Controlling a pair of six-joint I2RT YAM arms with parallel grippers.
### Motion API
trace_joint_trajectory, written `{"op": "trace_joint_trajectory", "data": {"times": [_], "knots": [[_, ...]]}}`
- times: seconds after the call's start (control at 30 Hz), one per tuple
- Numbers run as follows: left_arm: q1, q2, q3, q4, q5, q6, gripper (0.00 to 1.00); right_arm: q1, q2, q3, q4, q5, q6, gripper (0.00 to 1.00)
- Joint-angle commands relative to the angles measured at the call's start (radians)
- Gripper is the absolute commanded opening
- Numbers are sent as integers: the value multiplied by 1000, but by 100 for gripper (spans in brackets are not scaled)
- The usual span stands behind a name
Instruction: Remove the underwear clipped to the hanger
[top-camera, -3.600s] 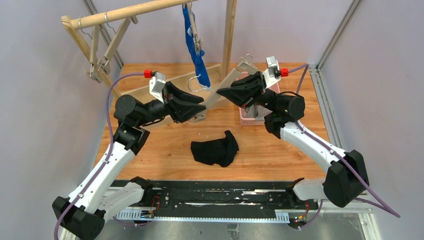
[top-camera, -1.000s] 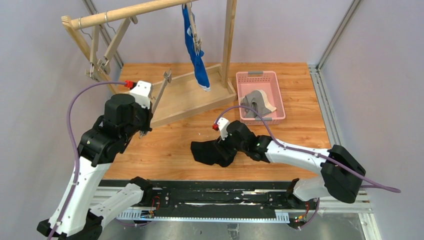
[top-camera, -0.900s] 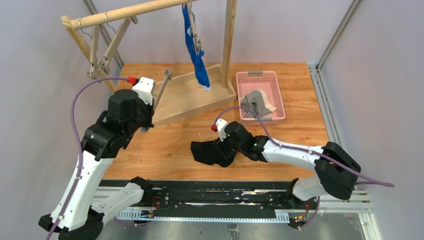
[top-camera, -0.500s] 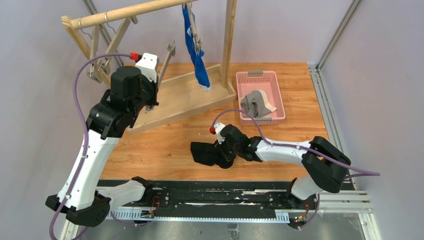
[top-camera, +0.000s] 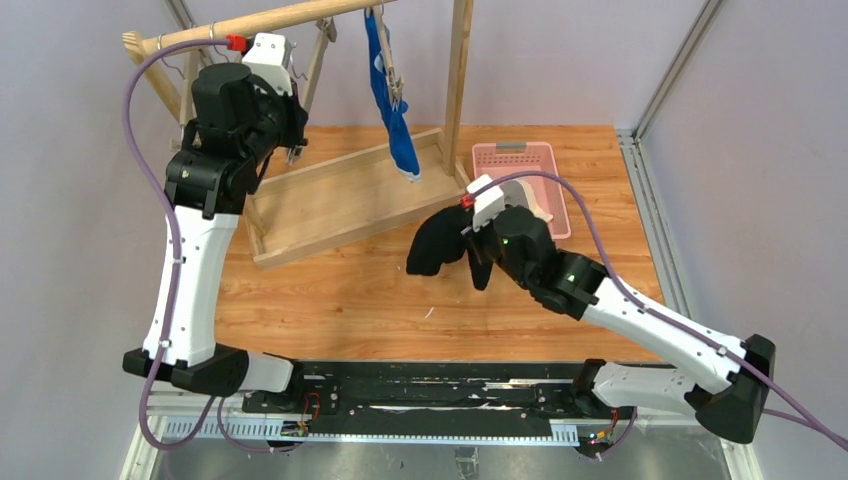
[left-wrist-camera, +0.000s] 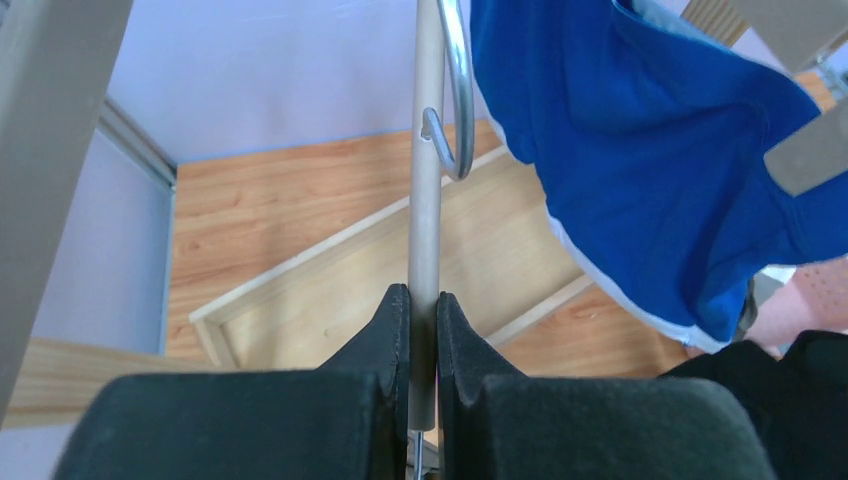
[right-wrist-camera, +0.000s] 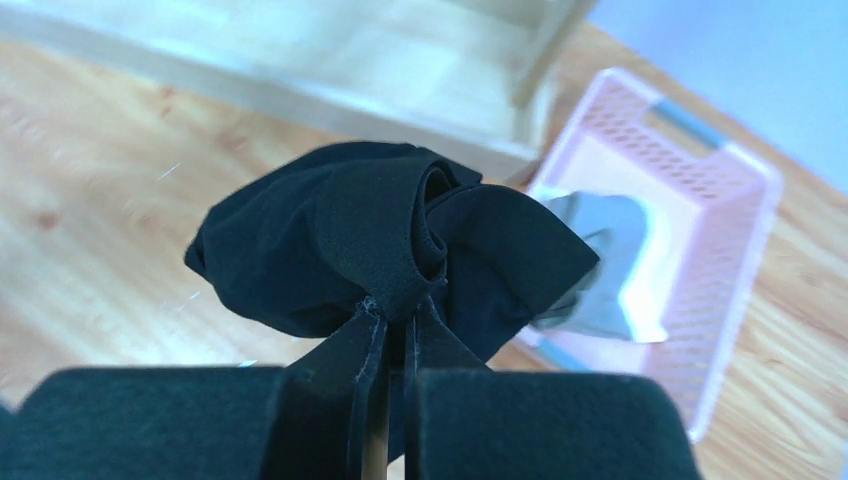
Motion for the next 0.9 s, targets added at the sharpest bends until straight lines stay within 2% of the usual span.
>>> {"op": "trace_joint_trajectory", "data": {"times": [0.0, 0.23, 0.43, 0.67, 0.87], "knots": [[12, 65, 92, 16, 51, -20, 0, -82, -27, 69, 15, 169, -137, 1], [44, 109, 123, 33, 81, -38, 0, -341, -26, 136, 118, 60, -134, 1], [102, 141, 170, 40, 144, -59, 0, -510, 35, 202, 147, -21, -121, 1], [129, 149, 179, 41, 175, -60, 0, -586, 161, 191, 223, -60, -121, 1], [147, 149, 176, 39, 197, -58, 0, -606, 347, 192, 249, -114, -91, 1]]}}
